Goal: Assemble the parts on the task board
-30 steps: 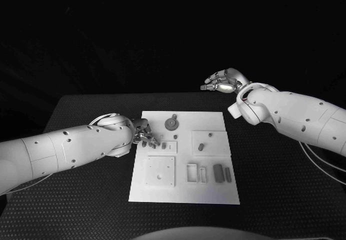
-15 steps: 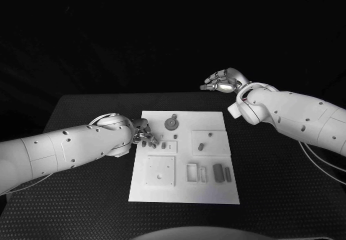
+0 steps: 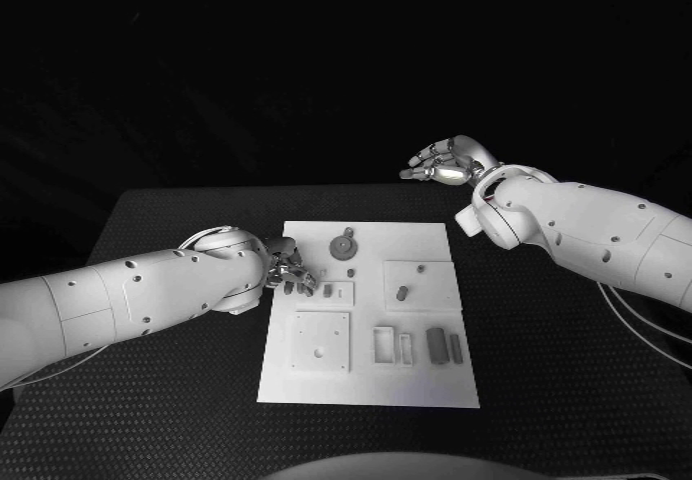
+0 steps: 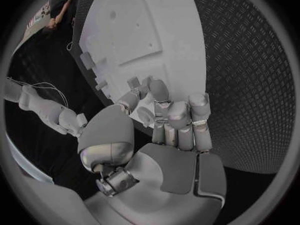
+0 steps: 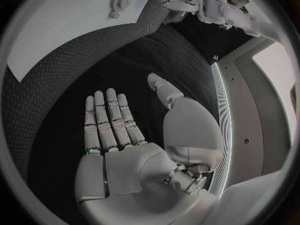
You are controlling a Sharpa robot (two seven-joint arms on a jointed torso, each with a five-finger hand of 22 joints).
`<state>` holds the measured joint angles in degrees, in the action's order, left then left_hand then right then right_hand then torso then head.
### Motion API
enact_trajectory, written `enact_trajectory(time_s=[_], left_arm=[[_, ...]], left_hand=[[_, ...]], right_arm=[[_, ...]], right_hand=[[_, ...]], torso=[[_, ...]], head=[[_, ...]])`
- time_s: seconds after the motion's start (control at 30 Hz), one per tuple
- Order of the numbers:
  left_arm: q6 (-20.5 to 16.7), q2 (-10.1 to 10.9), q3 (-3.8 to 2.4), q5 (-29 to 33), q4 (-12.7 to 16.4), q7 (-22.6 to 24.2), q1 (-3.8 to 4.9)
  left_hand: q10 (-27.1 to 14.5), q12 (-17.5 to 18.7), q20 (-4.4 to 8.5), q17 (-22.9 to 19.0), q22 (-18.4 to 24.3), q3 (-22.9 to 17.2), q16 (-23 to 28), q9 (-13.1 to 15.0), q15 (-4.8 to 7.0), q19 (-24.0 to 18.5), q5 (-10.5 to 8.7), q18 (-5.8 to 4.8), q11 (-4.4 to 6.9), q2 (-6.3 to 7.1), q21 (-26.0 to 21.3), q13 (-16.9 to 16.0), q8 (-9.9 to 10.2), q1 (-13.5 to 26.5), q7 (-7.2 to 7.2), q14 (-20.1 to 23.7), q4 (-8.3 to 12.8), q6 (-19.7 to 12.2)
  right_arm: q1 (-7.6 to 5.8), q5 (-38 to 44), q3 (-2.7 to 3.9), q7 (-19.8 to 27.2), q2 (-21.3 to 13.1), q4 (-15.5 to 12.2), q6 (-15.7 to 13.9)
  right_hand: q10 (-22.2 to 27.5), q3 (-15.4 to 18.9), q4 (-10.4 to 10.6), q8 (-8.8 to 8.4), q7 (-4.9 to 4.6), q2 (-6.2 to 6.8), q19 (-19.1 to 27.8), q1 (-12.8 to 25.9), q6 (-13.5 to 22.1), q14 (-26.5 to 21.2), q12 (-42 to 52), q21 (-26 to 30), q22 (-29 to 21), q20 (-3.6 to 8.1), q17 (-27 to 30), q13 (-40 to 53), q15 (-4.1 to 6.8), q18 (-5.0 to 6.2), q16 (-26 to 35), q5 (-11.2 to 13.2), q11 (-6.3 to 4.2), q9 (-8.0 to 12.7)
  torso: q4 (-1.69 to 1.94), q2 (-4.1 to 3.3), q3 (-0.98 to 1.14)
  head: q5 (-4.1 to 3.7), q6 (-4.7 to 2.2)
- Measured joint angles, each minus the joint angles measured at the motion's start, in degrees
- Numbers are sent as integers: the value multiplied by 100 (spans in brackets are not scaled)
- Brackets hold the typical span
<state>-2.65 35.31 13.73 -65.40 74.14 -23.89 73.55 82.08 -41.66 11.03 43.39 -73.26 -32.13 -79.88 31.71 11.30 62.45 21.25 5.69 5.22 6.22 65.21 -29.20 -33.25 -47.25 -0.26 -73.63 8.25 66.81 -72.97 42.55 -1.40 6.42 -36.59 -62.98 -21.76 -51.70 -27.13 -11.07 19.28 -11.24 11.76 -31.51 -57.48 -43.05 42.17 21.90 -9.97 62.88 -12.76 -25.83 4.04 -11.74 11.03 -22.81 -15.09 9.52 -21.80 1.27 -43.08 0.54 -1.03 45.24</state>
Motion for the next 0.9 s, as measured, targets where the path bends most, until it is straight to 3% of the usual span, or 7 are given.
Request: enact_trajectory(time_s=[0.43,0.9], left_arm=[[11,3,-2,34,-11,0,1],[13,0,-3,35,-7,-6,3]], left_hand=[[0,0,-1,-6,-6,-72,0,-3,-17,-1,-13,59,0,-68,0,13,-1,-70,0,2,295,-1],[0,-22,-10,-12,-5,-28,0,-6,-37,-10,-45,42,0,-52,0,29,-1,-148,0,2,360,-1]], right_arm=[[0,-1,0,0,0,0,2],[0,-1,0,0,1,-1,3]], right_hand=[[0,0,0,0,0,0,0,0,0,0,0,0,5,0,0,0,0,0,0,0,0,5],[0,17,17,0,21,-14,0,33,21,0,0,22,15,0,5,0,0,0,0,-22,0,4]], torso=[[-1,0,1],[-1,-1,-1]], head=[[-3,3],[-3,3]])
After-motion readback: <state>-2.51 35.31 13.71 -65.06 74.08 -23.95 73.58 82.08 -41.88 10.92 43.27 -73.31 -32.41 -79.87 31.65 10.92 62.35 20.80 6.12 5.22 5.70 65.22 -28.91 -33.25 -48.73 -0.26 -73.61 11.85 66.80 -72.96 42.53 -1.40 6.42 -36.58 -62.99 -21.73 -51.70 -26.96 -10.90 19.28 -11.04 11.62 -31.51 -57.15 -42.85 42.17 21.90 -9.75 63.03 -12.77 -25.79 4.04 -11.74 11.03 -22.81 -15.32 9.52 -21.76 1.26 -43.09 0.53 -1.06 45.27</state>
